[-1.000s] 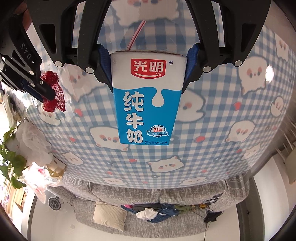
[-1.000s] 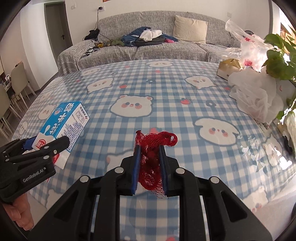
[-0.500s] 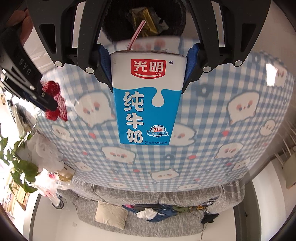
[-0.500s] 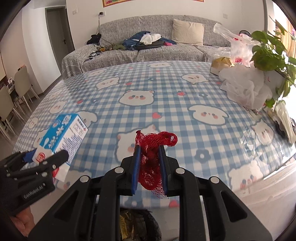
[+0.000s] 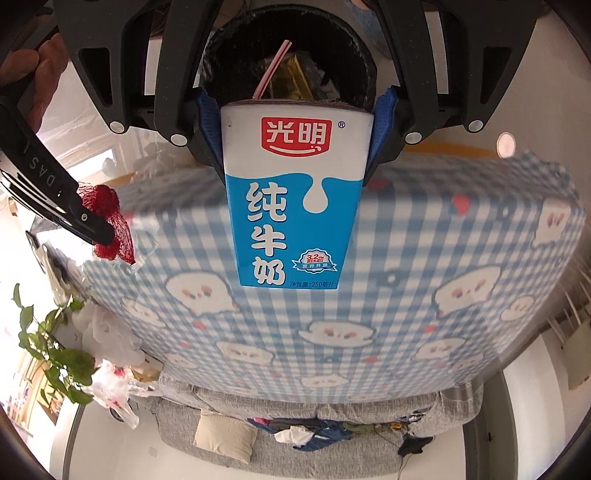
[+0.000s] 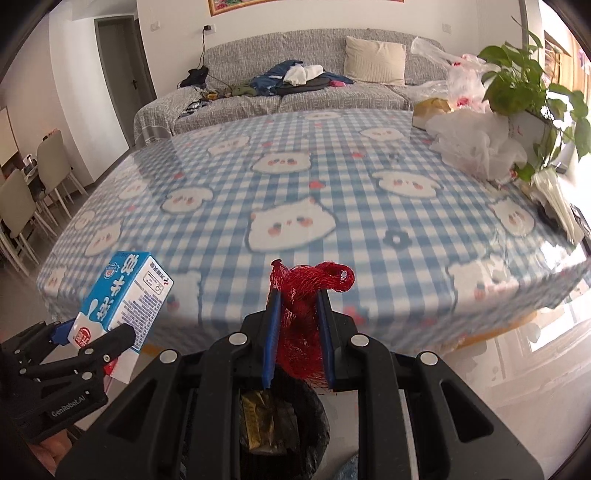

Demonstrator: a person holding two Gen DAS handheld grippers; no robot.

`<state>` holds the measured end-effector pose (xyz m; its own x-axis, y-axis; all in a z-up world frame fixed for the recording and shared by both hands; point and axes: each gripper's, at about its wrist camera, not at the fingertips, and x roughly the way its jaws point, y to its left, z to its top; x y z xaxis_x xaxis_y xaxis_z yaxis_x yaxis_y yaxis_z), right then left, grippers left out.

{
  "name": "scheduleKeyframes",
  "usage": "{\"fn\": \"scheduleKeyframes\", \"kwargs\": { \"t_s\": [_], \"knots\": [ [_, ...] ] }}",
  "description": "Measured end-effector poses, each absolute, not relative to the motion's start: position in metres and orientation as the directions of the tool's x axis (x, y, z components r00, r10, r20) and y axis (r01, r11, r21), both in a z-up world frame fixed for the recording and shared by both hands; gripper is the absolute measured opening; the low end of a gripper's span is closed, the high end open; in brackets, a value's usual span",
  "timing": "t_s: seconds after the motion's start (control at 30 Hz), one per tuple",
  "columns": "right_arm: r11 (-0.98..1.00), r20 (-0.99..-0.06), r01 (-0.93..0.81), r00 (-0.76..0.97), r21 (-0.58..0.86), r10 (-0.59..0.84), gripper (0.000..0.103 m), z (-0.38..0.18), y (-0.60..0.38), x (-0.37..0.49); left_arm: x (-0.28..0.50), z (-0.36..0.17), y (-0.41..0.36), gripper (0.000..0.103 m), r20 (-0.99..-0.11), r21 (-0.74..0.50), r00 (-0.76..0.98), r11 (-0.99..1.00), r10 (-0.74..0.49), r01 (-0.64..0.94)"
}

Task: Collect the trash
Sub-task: 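Carry the milk carton and red net with both grippers over the bin, then open the left gripper to drop the milk carton into the bin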

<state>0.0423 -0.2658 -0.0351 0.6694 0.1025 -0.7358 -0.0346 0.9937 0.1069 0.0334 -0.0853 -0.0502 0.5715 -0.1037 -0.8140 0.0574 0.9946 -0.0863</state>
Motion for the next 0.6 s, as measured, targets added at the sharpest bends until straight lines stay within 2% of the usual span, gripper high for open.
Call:
{"fn": "scheduleKeyframes", "kwargs": {
  "t_s": [0.6],
  "knots": [
    [0.998,-0.821,0.008,0.569,0.069,0.052,0.018,-0.119,-0.276,-0.013,-0.012,-0.128,-0.1,0.063,-0.868,-0.07,0.489,0.996,-0.087,0.053]
  ]
}}
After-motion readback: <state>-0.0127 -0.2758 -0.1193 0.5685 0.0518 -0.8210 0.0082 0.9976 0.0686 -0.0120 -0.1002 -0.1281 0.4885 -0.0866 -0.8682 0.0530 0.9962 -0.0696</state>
